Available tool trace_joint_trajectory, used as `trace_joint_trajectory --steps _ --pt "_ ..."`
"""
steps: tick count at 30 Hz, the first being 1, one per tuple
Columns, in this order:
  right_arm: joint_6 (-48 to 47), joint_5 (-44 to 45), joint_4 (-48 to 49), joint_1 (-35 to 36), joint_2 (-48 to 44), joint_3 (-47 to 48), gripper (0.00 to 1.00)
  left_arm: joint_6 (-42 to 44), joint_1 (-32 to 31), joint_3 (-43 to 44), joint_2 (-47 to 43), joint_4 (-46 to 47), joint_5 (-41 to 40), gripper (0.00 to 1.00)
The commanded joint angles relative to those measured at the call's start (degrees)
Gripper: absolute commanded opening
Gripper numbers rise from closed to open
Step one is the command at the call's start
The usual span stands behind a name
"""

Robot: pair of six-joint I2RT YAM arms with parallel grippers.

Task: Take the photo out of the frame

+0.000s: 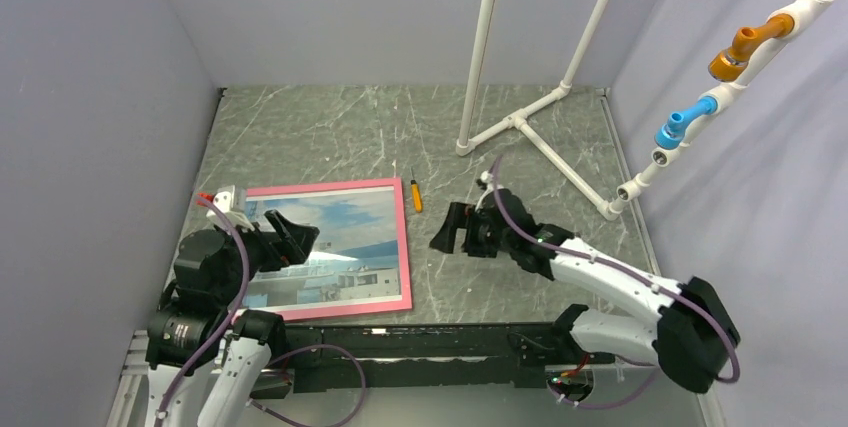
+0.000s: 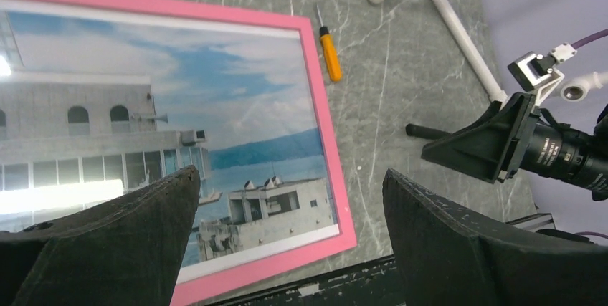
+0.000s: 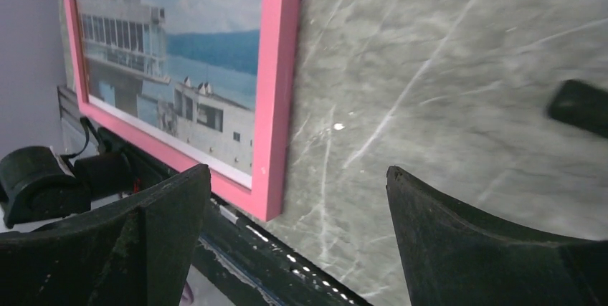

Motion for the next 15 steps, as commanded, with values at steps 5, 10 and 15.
trace_joint_trajectory --steps 5,10,15 --pt "10.98 6.8 12.15 14.2 15.02 3.11 0.87 -5.65 0.22 -4.0 2.44 -1.03 3.43 0.99" --pt "13.61 7.5 15.56 19.42 22.09 5.26 0.8 -8.63 0.22 -6.87 4.95 0.35 7.98 0.99" --pt "14.58 9.96 15.94 21.8 25.88 6.55 0.69 -10.05 0.22 -8.66 6.67 0.83 11.73 0.99"
